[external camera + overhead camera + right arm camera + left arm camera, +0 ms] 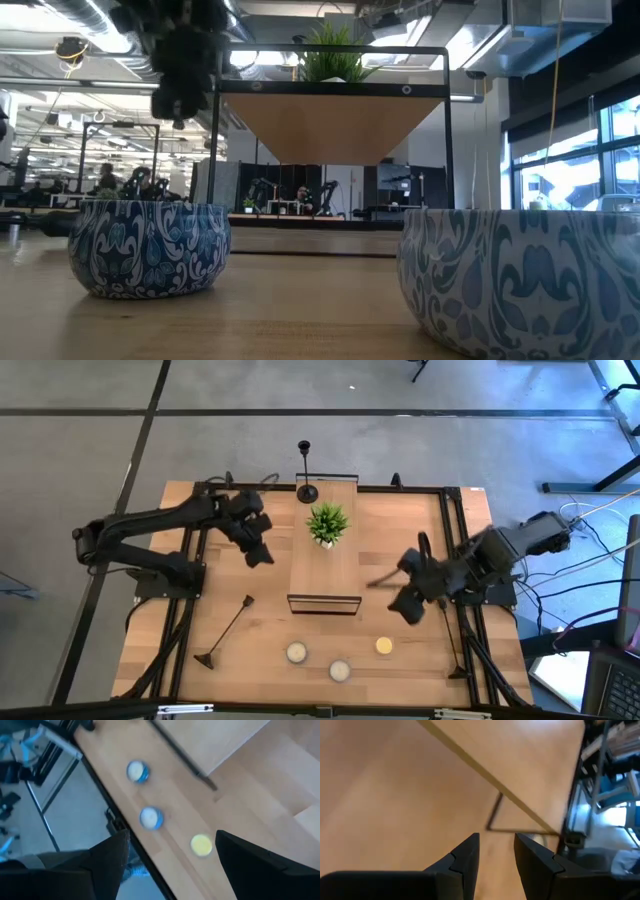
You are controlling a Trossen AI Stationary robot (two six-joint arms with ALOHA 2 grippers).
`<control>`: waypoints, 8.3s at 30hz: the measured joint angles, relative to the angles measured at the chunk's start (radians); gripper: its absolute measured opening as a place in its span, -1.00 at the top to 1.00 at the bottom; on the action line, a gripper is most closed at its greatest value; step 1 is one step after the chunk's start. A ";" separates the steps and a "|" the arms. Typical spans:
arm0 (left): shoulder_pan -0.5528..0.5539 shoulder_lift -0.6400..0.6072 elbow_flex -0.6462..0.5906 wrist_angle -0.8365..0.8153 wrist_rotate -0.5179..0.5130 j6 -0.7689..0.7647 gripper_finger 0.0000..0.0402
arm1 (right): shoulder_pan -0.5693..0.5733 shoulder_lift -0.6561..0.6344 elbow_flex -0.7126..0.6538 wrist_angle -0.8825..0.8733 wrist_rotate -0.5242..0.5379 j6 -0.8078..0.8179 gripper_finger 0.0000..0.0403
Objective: Pick & Place candle stick holders
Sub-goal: Put the transparent scented candle on the shelf
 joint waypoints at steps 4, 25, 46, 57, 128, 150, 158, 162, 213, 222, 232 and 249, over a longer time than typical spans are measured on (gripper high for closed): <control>-0.131 -0.037 0.000 -0.022 -0.098 -0.117 0.41 | 0.112 0.019 0.000 0.000 0.027 0.033 -0.48; -0.693 -0.037 0.000 0.042 -0.635 -0.692 0.41 | 0.413 0.330 0.000 -0.025 -0.070 0.068 -0.48; -0.859 0.171 0.000 0.239 -0.727 -0.788 0.41 | 0.349 0.531 0.000 -0.202 -0.116 0.508 -0.48; -0.975 0.203 0.000 0.263 -0.866 -0.927 0.41 | 0.164 0.531 -0.001 -0.073 -0.113 0.329 -0.48; -1.070 0.202 0.000 0.274 -0.813 -0.710 0.41 | 0.197 0.450 -0.265 0.944 -0.488 0.456 -0.42; -1.067 0.201 0.000 0.276 -0.857 -0.630 0.41 | 0.268 0.501 -0.264 0.737 -0.469 0.664 -0.43; -1.068 0.201 0.000 0.273 -0.856 -0.606 0.41 | 0.221 0.500 -0.264 0.560 -0.499 0.580 -0.58; -1.067 0.201 0.000 0.272 -0.862 -0.604 0.41 | 0.180 0.500 -0.264 0.469 -0.426 0.525 -0.66; -1.070 0.201 0.000 0.272 -0.804 -0.605 0.41 | 0.055 0.498 -0.342 0.274 -0.274 0.529 -0.77; -1.070 0.201 0.000 0.272 -0.808 -0.604 0.41 | 0.053 0.498 -0.342 0.274 -0.234 0.532 -0.77; -1.070 0.201 0.000 0.272 -0.812 -0.609 0.41 | 0.043 0.499 -0.394 0.333 -0.251 0.530 -0.77; -1.070 0.201 0.000 0.273 -0.811 -0.615 0.41 | 0.043 0.499 -0.447 0.408 -0.288 0.556 -0.59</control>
